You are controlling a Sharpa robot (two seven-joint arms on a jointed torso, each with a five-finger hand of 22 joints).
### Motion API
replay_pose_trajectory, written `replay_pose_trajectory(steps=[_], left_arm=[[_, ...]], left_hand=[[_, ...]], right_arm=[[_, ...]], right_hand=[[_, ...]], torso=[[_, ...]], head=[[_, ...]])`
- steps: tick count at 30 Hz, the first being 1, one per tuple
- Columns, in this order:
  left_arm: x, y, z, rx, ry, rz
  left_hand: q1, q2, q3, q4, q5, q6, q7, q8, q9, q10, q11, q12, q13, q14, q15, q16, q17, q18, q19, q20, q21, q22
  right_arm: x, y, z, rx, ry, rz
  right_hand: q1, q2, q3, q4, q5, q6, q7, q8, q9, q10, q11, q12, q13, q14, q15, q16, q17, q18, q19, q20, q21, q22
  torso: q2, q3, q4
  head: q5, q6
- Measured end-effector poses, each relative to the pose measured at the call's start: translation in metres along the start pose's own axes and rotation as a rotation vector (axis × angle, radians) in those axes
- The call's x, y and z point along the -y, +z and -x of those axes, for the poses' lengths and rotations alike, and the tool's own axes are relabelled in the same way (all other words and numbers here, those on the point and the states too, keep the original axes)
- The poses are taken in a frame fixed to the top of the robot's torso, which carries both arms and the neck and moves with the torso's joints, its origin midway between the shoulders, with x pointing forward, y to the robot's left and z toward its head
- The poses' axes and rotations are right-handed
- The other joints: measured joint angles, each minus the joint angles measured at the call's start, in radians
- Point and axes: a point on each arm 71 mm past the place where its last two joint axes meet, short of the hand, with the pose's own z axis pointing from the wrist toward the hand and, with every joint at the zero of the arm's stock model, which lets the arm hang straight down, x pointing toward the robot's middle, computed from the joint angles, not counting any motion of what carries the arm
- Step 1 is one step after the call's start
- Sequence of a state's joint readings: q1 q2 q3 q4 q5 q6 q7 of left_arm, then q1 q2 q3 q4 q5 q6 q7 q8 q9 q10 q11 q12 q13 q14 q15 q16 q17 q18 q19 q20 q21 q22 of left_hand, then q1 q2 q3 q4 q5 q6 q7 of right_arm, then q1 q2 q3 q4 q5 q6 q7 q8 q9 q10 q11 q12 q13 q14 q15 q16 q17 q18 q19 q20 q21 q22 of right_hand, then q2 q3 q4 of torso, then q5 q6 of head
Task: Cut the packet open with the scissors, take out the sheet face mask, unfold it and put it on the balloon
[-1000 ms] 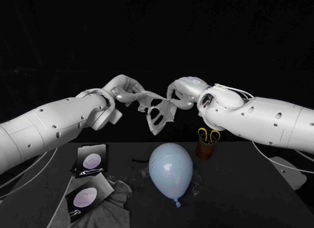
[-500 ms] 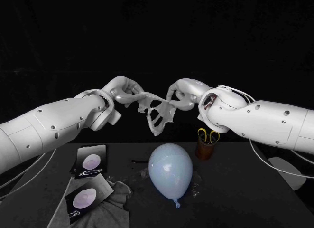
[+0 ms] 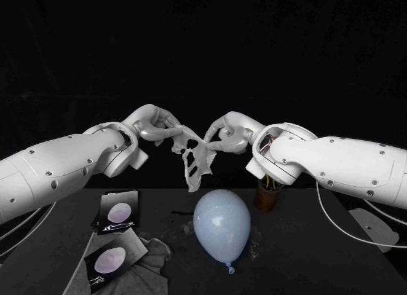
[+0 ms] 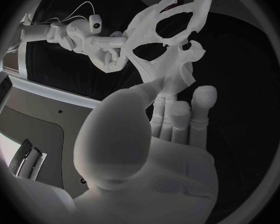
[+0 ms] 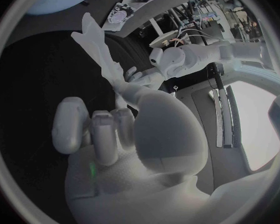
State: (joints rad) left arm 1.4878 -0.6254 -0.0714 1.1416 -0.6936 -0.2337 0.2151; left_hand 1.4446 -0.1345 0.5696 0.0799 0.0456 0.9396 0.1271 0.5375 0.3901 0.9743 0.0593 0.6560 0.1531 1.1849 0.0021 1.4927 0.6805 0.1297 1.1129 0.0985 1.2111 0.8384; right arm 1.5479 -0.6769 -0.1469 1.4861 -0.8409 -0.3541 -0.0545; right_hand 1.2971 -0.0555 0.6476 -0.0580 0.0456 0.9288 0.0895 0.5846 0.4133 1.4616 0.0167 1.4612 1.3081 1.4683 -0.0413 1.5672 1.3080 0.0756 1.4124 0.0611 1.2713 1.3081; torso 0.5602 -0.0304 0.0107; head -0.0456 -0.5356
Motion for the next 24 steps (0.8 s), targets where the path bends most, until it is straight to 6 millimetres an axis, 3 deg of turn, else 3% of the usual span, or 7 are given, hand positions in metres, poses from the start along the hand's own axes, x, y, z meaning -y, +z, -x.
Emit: replay_pose_trajectory(steps=[7, 11, 19, 24], left_arm=[[-0.001, -0.019, 0.006, -0.027, -0.020, -0.022], [-0.001, -0.031, 0.007, -0.060, -0.030, -0.031], [-0.003, -0.052, 0.002, -0.138, -0.045, -0.027], [-0.004, -0.062, -0.011, -0.199, -0.059, -0.018]], left_hand=[[0.003, 0.003, 0.000, 0.000, -0.002, 0.000, 0.000, -0.001, 0.000, 0.000, 0.000, 0.000, 0.000, 0.000, 0.000, 0.000, -0.009, 0.000, 0.000, 0.000, 0.000, -0.006], [0.010, 0.002, -0.003, -0.003, -0.004, 0.003, -0.002, -0.005, 0.000, 0.000, 0.000, 0.000, 0.000, -0.006, -0.005, -0.002, -0.019, 0.000, -0.011, 0.000, -0.005, -0.018], [0.011, 0.002, -0.003, -0.003, 0.000, 0.007, 0.000, -0.008, 0.000, 0.000, 0.000, 0.000, 0.000, -0.013, -0.002, -0.002, -0.031, 0.000, -0.020, -0.002, -0.009, -0.034], [0.011, 0.002, -0.003, -0.003, 0.000, 0.007, 0.000, -0.011, 0.000, 0.000, 0.000, 0.000, 0.000, -0.015, -0.004, -0.002, -0.034, 0.000, -0.023, 0.001, -0.010, -0.035]], right_arm=[[-0.011, -0.006, -0.021, -0.103, 0.196, -0.002], [-0.016, -0.010, -0.039, -0.172, 0.308, -0.006], [-0.007, -0.020, -0.070, -0.276, 0.462, -0.050], [-0.004, -0.036, -0.088, -0.333, 0.533, -0.071]], right_hand=[[0.000, 0.000, 0.000, 0.000, 0.000, -0.003, 0.003, -0.001, 0.000, 0.000, 0.000, -0.004, 0.000, 0.000, 0.000, -0.001, -0.001, 0.000, 0.000, 0.000, -0.004, 0.000], [-0.001, 0.001, 0.000, 0.000, 0.000, -0.004, 0.004, -0.003, 0.000, 0.000, 0.000, -0.007, -0.001, 0.000, 0.000, -0.001, -0.001, 0.000, 0.000, 0.000, -0.004, -0.001], [-0.006, 0.006, 0.000, 0.000, -0.002, -0.007, 0.006, -0.004, 0.001, 0.000, 0.000, -0.012, -0.001, 0.000, 0.000, 0.000, 0.000, 0.000, 0.000, 0.000, -0.004, -0.001], [-0.006, 0.006, 0.000, 0.000, -0.002, -0.009, 0.007, -0.001, 0.001, -0.001, 0.000, -0.012, 0.000, 0.000, 0.000, 0.000, 0.000, 0.000, 0.000, 0.000, -0.004, 0.000]], torso=[[-0.005, -0.0048, 0.0024], [-0.010, -0.0085, 0.0049], [-0.020, -0.0148, 0.0089], [-0.025, -0.0153, 0.0097]], head=[[0.022, 0.002], [0.037, -0.006], [0.049, -0.011], [0.052, -0.014]])
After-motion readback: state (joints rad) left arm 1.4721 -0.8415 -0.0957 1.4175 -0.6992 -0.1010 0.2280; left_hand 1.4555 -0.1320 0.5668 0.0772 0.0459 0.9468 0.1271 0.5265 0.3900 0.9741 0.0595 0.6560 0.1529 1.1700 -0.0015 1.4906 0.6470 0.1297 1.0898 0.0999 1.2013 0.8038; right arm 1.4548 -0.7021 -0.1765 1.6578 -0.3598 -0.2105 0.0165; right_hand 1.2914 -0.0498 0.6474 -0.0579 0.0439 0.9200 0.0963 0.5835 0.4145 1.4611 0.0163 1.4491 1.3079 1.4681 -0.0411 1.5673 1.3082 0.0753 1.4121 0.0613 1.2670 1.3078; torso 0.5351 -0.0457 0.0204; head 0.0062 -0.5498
